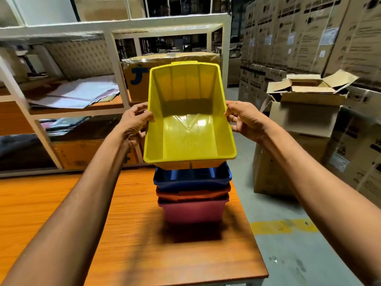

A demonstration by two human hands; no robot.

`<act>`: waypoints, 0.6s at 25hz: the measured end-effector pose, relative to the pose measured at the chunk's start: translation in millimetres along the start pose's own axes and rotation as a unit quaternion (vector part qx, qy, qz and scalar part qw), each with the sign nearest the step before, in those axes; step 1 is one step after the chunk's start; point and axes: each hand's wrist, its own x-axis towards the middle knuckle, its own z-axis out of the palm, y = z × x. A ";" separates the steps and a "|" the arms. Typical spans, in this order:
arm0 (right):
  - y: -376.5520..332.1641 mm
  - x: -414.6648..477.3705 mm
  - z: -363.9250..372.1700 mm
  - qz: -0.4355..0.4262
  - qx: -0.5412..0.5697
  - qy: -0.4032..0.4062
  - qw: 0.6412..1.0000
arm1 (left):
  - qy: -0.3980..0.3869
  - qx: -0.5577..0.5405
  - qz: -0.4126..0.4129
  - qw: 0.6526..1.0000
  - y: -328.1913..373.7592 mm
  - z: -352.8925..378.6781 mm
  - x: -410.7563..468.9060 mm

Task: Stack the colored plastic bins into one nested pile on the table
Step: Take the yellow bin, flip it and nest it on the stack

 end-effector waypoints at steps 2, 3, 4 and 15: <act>-4.9 6.8 4.1 -0.008 -0.018 0.022 1.000 | -0.003 0.006 0.025 1.000 6.9 -0.2 1.1; -7.3 9.6 5.9 -0.016 -0.030 0.029 0.999 | -0.007 0.017 0.042 0.999 9.8 0.3 1.1; -10.9 11.0 7.2 -0.028 -0.041 0.036 0.998 | -0.009 0.031 0.061 0.998 12.1 0.7 1.5; -35.1 30.4 9.1 -0.101 -0.076 0.071 0.989 | -0.011 0.054 0.135 0.989 24.4 -2.5 7.1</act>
